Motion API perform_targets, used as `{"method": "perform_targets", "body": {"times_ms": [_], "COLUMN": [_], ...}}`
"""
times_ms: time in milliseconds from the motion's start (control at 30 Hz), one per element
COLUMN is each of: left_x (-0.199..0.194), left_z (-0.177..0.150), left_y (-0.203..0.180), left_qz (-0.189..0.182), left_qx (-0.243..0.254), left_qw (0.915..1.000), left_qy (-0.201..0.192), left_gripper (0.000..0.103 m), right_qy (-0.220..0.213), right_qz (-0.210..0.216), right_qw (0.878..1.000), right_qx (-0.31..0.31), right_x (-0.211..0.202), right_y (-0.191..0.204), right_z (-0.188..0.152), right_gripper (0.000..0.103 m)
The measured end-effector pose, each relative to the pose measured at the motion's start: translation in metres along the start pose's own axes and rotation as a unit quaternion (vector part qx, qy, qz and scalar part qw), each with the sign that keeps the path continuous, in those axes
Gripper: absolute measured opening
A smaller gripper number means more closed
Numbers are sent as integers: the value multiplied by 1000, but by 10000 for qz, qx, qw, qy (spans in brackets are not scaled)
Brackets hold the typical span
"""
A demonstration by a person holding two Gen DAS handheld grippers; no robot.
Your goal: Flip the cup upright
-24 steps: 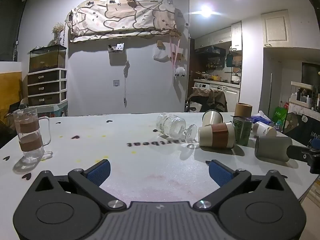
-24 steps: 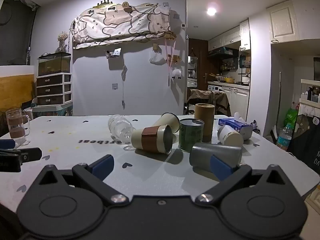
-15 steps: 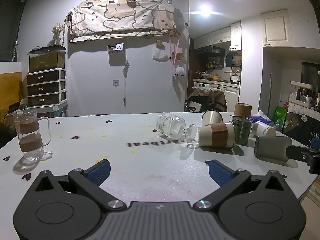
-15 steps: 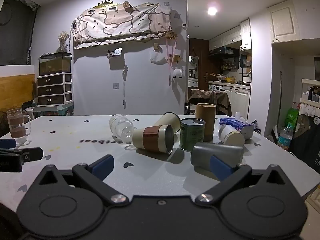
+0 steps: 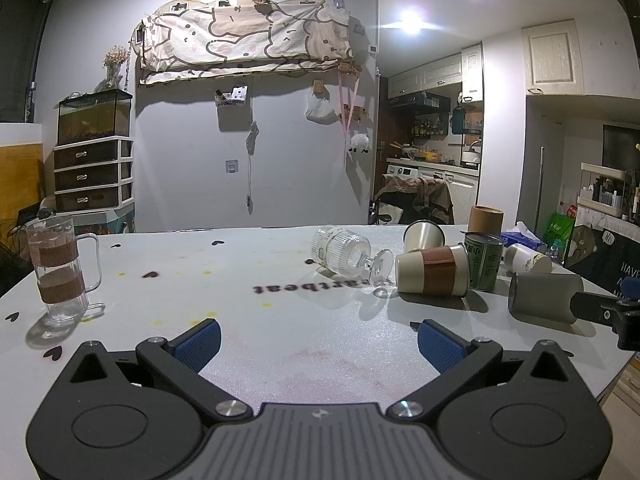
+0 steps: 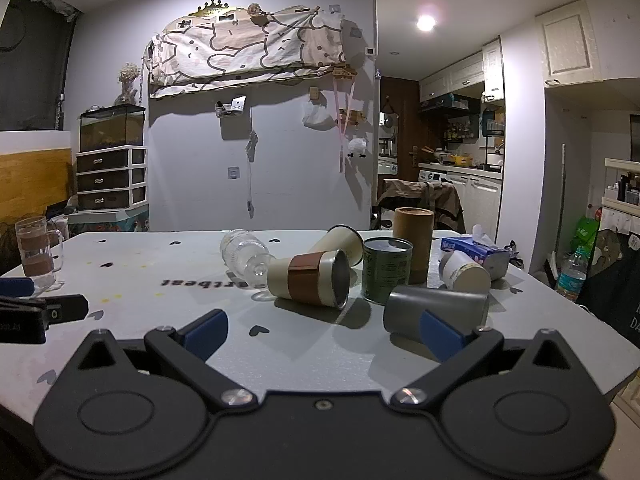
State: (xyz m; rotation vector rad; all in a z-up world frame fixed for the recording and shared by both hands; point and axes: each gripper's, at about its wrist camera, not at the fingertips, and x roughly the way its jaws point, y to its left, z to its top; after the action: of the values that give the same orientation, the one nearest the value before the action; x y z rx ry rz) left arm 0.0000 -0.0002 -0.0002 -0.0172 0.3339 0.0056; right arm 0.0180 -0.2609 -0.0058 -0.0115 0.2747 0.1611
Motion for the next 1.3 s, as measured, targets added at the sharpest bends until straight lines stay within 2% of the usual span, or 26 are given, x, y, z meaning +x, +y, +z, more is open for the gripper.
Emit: {"method": "perform_targets", "body": {"times_ms": [1300], "left_x": [0], "left_z": [0], "left_y": [0], "left_qz": [-3], "left_qx": [-10], "left_qw": [10000], "left_qy": [-17], "left_gripper": [103], "right_qy": [13], "right_qz": [-3], "right_qw": [10000], "right_qx": [1], "right_x": [-4], "right_y": [11], "right_z": [-4], "right_gripper": [103]}}
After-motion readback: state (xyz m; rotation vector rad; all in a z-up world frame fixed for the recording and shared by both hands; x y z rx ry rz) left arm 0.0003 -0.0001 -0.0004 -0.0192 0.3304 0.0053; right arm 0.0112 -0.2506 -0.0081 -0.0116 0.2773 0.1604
